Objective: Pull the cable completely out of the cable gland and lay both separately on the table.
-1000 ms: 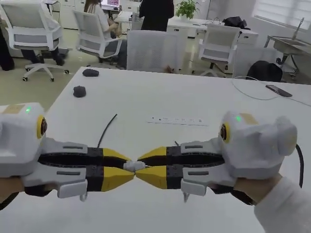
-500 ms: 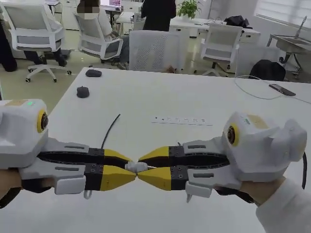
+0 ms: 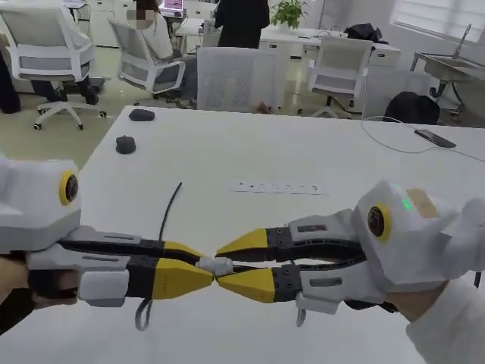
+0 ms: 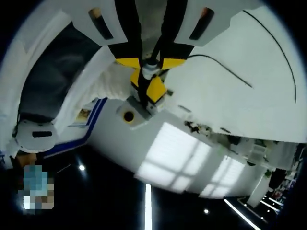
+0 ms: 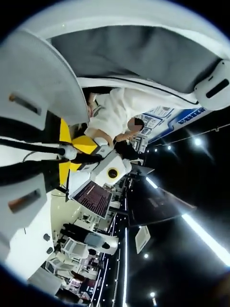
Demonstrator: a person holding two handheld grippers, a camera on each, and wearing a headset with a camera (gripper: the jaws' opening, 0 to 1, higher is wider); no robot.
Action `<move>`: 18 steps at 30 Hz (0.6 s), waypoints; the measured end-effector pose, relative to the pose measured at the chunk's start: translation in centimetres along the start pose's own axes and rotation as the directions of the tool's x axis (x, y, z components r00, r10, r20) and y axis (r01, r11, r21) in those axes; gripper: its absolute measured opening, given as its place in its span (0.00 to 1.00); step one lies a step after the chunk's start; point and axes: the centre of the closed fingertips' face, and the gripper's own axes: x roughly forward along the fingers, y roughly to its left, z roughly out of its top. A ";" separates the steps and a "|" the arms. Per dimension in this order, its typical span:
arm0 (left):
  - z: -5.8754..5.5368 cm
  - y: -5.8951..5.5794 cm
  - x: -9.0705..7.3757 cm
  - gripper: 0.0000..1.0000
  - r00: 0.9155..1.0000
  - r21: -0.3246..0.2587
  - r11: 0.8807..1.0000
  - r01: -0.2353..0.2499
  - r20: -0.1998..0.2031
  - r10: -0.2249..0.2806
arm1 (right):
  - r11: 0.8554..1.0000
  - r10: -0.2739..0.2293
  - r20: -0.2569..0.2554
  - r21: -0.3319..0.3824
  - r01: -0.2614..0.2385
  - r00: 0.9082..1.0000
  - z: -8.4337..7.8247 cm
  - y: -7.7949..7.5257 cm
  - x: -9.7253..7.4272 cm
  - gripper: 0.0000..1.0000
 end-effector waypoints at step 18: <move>0.7 1.2 -0.6 0.15 0.991 0.304 0.943 -0.133 0.008 0.137 | 0.895 -0.101 -0.039 0.432 0.108 0.994 -1.3 -2.8 -0.8 0.24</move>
